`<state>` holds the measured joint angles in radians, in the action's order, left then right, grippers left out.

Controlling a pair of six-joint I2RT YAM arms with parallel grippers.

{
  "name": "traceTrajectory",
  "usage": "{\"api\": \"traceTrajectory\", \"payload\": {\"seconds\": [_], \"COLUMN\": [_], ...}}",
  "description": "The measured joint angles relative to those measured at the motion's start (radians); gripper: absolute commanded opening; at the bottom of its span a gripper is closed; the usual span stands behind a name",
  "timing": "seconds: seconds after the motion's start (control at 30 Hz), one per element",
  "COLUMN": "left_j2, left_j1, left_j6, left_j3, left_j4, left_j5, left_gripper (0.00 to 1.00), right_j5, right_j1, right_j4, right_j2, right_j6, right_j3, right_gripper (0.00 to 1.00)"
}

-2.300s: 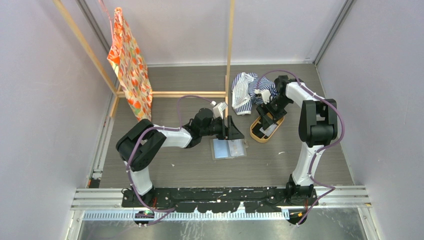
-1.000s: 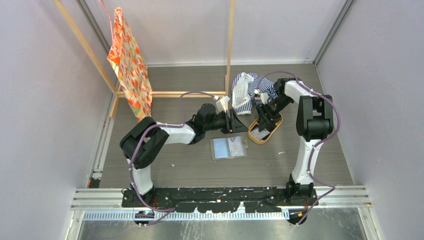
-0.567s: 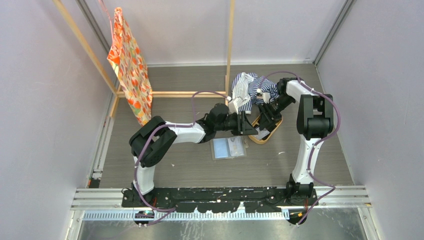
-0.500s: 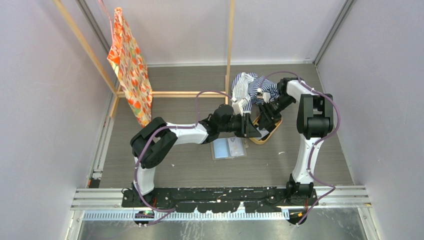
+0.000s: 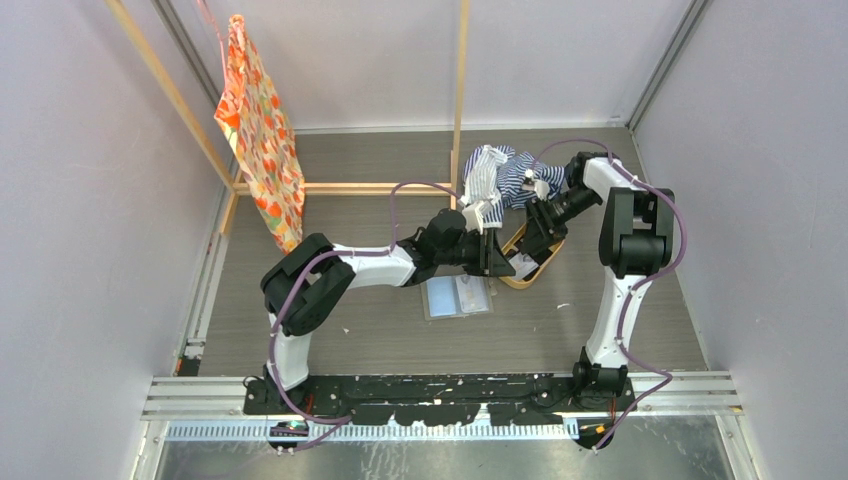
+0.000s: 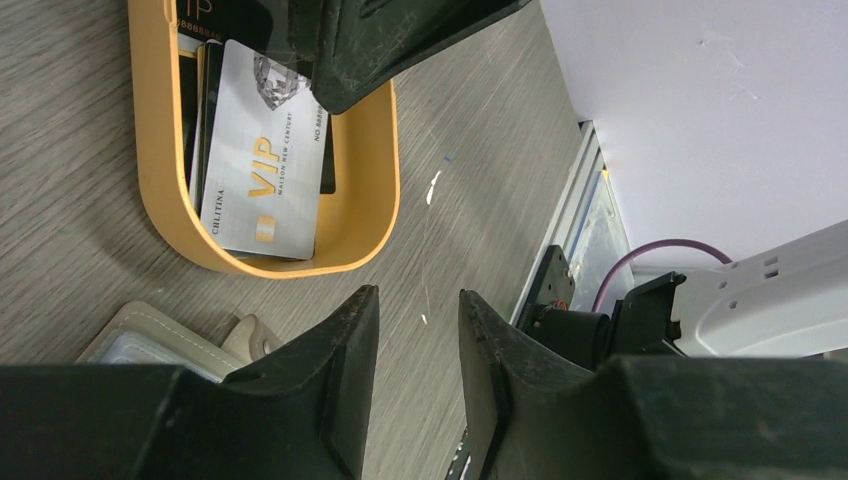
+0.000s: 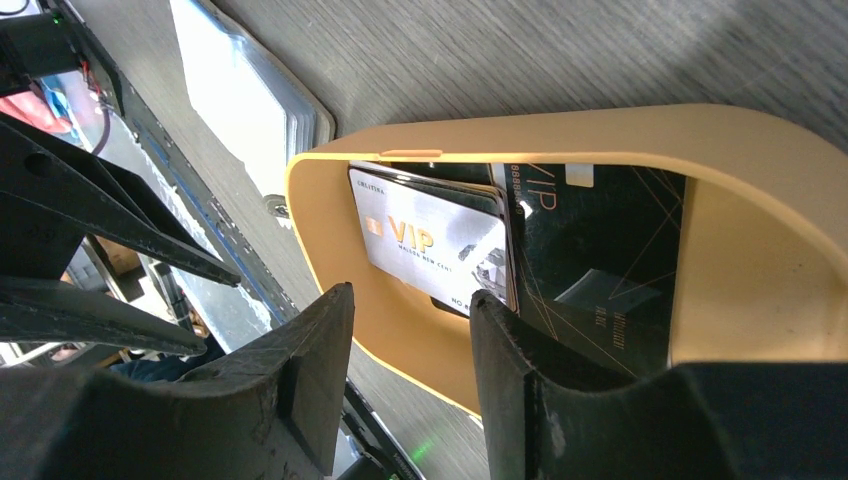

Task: Put the credit cards into the card holder
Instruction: Pick up the credit card from the storage box.

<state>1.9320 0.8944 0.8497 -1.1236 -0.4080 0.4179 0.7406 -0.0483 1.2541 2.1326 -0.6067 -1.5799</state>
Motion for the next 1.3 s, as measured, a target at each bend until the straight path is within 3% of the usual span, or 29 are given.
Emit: {"api": "traceTrajectory", "payload": {"seconds": [0.37,1.3], "left_j2": [0.000,-0.040], "left_j1": [0.000,-0.021], "left_j6": [-0.048,-0.087], "left_j3": [0.000,0.060], "left_j4": [0.035,0.048], "left_j5": [-0.017,-0.055], "left_gripper": [0.40,0.42], "right_j5": [-0.091,0.007], "right_j1": [0.000,0.016], "right_j4": [-0.102,0.018], "right_j2": [0.006,0.054], "right_j6": [0.106,0.013], "right_j3": [0.015,-0.005], "right_gripper": [0.53,0.49]}}
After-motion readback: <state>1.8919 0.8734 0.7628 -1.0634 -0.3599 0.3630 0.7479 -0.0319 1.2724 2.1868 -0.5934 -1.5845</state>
